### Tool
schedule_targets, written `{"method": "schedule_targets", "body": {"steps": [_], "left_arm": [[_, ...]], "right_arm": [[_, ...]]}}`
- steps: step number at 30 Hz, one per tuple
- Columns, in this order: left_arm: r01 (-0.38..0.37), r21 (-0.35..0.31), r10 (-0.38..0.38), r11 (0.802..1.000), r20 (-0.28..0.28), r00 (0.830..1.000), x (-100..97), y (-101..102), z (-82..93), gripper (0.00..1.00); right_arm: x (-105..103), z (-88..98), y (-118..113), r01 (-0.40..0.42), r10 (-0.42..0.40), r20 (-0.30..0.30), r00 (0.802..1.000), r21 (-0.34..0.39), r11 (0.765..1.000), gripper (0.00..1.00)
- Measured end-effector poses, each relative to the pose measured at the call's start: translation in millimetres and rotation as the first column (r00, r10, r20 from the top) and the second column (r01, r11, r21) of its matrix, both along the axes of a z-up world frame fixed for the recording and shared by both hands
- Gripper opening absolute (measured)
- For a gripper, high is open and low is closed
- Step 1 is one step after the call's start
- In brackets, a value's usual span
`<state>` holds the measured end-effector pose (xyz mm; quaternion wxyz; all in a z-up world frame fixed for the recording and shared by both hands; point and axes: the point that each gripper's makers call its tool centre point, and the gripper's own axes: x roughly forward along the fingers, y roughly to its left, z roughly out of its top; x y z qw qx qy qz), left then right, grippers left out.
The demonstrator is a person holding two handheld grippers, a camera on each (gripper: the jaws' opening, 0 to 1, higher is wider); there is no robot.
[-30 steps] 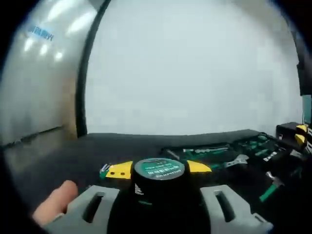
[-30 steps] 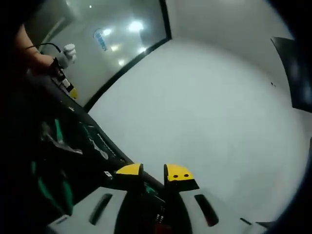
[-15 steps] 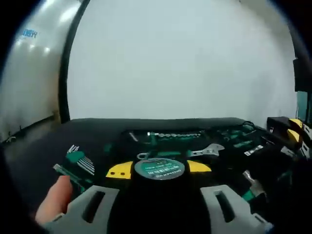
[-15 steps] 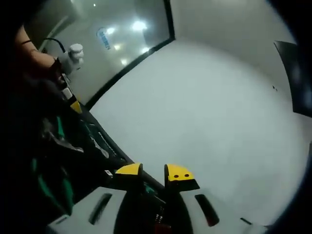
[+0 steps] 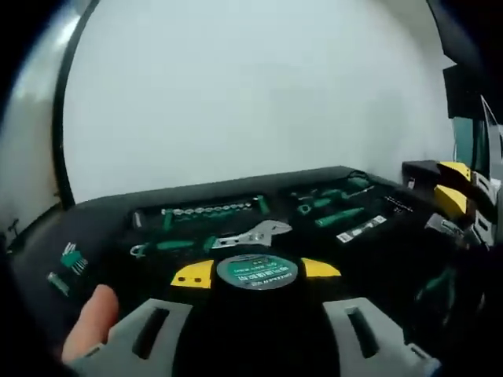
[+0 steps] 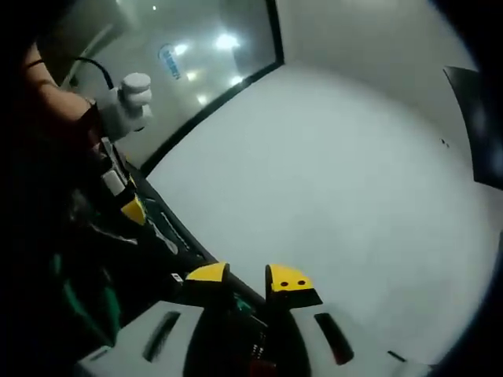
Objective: Pick up the tools and put them into their designated positions in the toolbox.
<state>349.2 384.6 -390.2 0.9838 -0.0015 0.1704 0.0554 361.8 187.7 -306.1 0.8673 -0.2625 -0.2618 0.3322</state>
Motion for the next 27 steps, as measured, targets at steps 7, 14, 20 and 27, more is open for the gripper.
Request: {"method": "schedule_targets", "body": {"steps": [7,14,20,27], "left_arm": [[0.03,0.04,-0.027,0.999,-0.054,0.998,9.8,-13,-11.0,0.34],[0.028,0.026,-0.027,0.999,-0.059,0.998,13.3,-16,-10.1,0.34],[0.075,0.047,-0.073,0.996,-0.055,0.996,8.3,-23,-7.9,0.35],[0.083,0.054,-0.08,0.995,-0.058,0.995,-13.1,-9,5.5,0.3]], "right_arm": [[-2,-0.3,0,-0.004,0.004,0.0,1.0,-0.004,1.0,0.16],[-3,-0.2,0,-0.007,0.007,-0.001,1.0,-0.005,1.0,0.16],[-5,-0.7,1,-0.017,0.018,0.001,1.0,-0.012,1.0,0.16],[-4,-1.6,2,-0.014,0.014,0.009,1.0,-0.022,1.0,0.16]]}}
